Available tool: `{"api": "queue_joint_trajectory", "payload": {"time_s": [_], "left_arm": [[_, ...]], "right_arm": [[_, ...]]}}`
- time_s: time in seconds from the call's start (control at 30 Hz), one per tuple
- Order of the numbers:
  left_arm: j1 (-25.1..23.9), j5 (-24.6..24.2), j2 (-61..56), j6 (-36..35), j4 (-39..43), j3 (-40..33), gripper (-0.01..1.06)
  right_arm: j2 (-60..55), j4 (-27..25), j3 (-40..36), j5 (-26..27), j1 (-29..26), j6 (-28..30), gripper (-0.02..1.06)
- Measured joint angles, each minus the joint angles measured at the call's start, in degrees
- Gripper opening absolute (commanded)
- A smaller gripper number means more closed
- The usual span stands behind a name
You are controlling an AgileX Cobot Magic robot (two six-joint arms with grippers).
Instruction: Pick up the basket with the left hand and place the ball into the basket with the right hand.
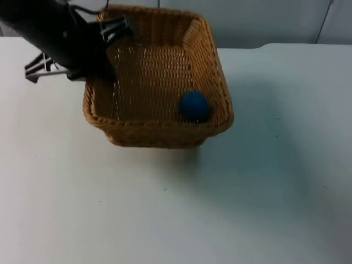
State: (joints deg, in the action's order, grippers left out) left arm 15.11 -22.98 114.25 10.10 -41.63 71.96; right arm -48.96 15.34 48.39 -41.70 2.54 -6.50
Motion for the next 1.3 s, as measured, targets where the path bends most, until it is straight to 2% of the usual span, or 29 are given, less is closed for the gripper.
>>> {"api": "queue_joint_trajectory", "payload": {"time_s": [0.23, 0.33, 0.47, 0.67, 0.87, 1.07, 1.3], "left_arm": [[1.0, 1.8, 7.65, 8.63, -10.28, -0.47, 0.0], [1.2, 2.46, 8.82, 11.02, -12.45, -0.47, 0.0], [1.35, 2.87, 8.97, 18.43, -17.57, -0.47, 0.0], [1.48, 0.1, 9.09, 28.01, -21.71, -0.47, 0.0], [1.47, 0.23, 9.19, 28.8, -23.42, -0.47, 0.0], [1.47, 1.46, 10.48, 25.4, -24.47, -0.47, 0.0], [1.47, 1.46, 10.79, 25.17, -24.99, -0.47, 0.0]], "right_arm": [[-1.53, 6.07, 0.0, 0.1, 1.38, -4.51, 1.03], [-1.67, 6.28, 0.0, 0.1, 1.37, -4.89, 1.03], [-1.67, 6.56, 0.0, 0.1, 1.37, -5.02, 1.03], [-1.67, 6.7, 0.0, 0.1, 1.37, -5.02, 1.03], [-1.67, 6.7, 0.0, 0.1, 1.37, -5.12, 1.03], [-1.67, 6.85, 0.0, 0.1, 1.37, -5.23, 1.03], [-1.67, 6.85, 0.0, 0.1, 1.37, -5.23, 1.03]]}}
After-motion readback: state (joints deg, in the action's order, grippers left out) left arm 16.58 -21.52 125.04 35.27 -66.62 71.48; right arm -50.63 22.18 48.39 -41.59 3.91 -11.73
